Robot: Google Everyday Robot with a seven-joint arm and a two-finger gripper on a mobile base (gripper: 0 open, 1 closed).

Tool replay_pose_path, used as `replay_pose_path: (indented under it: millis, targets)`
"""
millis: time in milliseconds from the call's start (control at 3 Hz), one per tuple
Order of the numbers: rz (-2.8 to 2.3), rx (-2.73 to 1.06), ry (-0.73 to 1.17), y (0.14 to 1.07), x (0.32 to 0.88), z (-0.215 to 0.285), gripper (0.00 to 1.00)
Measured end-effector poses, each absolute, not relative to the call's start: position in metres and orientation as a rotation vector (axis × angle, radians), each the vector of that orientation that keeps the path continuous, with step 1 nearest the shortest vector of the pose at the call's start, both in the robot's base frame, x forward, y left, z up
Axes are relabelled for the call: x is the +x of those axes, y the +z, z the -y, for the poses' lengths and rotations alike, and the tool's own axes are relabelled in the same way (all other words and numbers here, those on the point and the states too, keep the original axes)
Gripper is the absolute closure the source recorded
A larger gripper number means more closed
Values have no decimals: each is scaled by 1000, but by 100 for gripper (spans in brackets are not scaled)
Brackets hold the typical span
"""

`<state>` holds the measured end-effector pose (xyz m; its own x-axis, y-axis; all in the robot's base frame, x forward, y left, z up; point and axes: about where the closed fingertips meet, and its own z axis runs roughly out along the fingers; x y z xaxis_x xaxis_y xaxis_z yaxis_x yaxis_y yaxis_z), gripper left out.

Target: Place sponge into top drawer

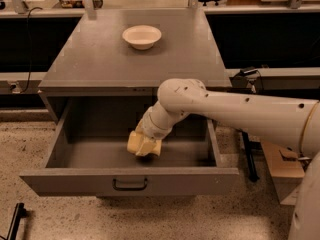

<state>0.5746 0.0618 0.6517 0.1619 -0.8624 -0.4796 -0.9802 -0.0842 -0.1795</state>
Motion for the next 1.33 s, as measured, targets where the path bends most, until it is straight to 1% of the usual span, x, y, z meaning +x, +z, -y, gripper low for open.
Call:
replay_pose_path:
  millis: [333, 667, 1333]
  targets:
    - [-1715, -2005, 358, 633, 575, -65, 12]
    - [-1716, -2006, 360, 633, 574, -66, 0]
    - [-1676, -2009, 296, 662, 562, -62, 0]
